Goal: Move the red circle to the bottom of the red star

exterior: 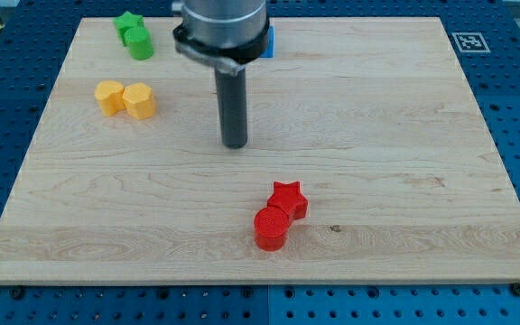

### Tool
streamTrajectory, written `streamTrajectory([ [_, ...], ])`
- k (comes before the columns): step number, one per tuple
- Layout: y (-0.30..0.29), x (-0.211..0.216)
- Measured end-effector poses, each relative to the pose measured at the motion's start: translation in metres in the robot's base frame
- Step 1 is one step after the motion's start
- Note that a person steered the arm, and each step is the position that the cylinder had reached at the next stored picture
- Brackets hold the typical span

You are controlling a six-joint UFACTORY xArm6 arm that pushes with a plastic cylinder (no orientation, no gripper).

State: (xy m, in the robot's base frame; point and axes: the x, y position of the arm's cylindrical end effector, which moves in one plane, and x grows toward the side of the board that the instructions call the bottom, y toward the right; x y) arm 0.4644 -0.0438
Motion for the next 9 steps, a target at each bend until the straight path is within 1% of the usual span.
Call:
streamTrajectory([
  [2, -0.035, 0.087],
  [3, -0.036, 0.130],
  [4, -0.015, 0.154],
  [5, -0.014, 0.153],
  [7, 0.032, 0.133],
  [8, 0.034, 0.133],
  [9, 0.049, 0.134],
])
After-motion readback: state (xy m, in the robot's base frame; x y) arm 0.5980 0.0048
